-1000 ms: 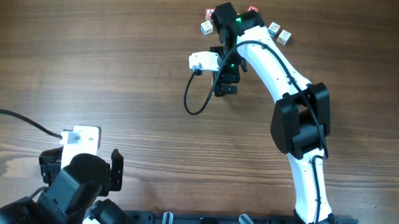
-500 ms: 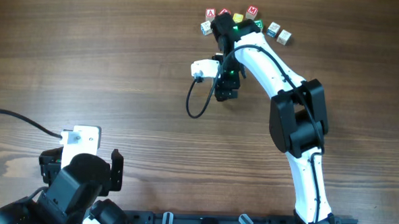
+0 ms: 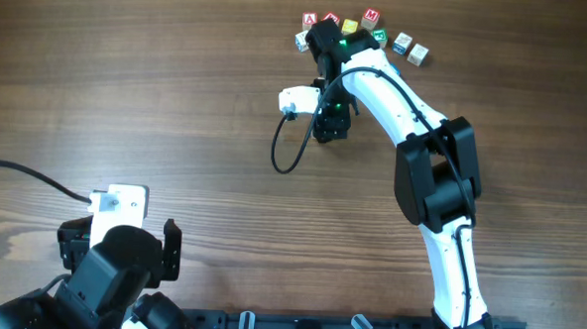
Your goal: Form a tower
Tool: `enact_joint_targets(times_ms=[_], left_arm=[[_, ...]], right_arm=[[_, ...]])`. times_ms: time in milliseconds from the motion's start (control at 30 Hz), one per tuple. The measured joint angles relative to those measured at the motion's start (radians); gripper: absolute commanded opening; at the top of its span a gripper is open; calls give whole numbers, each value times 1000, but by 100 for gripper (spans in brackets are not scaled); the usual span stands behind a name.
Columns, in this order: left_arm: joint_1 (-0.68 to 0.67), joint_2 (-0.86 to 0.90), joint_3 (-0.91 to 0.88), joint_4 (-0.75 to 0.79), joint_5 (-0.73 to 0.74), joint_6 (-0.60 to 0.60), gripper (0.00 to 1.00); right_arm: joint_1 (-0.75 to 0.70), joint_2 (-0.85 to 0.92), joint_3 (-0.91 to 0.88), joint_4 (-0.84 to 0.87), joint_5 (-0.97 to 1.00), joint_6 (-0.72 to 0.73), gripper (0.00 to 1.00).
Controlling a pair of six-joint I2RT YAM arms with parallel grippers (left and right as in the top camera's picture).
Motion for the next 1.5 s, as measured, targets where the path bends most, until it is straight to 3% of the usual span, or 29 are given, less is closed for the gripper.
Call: enact_joint_targets(times_ms=[267,633,767,933,1000,1100,1333,1433,1500], left_arm=[[0,0,0,0,0,0,100],[0,0,0,0,0,0,100],[0,0,0,0,0,0,100],[0,0,0,0,0,0,100],[0,0,0,0,0,0,100],[0,0,0,0,0,0,100],[0,0,0,0,0,0,100],[0,0,0,0,0,0,100],[0,0,0,0,0,0,100]], right_arm=[[0,0,0,0,3,0,50],[0,0,0,0,3,0,43],[0,0,0,0,3,4,65],[0,0,0,0,4,0,68],[0,0,0,0,3,0,62],[0,0,0,0,3,2,45],[0,0,0,0,3,3,36],[0,0,0,0,4,3,38],[0,0,0,0,3,3,54]])
